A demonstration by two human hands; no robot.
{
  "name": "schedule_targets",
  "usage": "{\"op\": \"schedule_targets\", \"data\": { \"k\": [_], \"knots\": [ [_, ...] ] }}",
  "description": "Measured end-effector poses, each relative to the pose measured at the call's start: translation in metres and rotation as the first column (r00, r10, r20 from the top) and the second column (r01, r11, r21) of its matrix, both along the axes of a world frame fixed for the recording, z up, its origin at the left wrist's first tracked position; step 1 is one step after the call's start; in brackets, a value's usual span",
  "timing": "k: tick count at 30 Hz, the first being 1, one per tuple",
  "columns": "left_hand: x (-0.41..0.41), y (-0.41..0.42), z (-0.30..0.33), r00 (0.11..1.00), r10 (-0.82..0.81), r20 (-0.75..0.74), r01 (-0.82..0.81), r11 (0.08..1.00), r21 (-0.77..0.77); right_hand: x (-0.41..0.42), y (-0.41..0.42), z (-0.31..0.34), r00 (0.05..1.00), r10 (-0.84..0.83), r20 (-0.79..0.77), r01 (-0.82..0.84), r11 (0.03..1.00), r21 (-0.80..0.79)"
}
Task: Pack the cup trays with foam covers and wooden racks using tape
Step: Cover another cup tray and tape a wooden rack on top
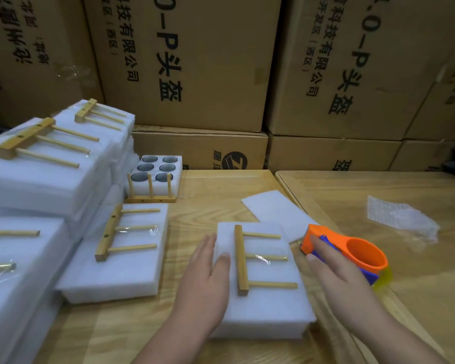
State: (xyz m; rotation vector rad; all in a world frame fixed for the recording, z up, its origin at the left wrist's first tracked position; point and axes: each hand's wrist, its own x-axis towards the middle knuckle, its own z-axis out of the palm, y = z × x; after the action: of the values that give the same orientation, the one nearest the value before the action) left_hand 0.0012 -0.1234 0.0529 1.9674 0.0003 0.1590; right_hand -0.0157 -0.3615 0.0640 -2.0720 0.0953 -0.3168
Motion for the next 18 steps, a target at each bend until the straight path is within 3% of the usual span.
{"op": "schedule_targets", "data": {
  "k": [3,7,13,18],
  "knots": [
    [-0.003,0.003,-0.007,0.978,-0.058,-0.201,0.013,0.976,-0.218,-0.002,0.01,-0.009,0.988,0.064,-0.138,-0.03,0.971,0.236],
    [-0.004,0.006,-0.015,0.959,-0.134,-0.248,0.09,0.979,-0.182,-0.003,0.022,-0.02,0.979,0.134,-0.151,-0.061,0.91,0.411],
    [0.0,0.005,-0.018,0.931,-0.127,-0.341,0.029,0.96,-0.277,0.001,0.028,-0.035,0.977,0.105,-0.187,0.024,0.815,0.579],
    [-0.003,0.0,-0.011,0.895,-0.131,-0.427,-0.049,0.922,-0.385,0.002,0.033,-0.041,0.955,0.154,-0.252,0.091,0.658,0.748]
  ]
}}
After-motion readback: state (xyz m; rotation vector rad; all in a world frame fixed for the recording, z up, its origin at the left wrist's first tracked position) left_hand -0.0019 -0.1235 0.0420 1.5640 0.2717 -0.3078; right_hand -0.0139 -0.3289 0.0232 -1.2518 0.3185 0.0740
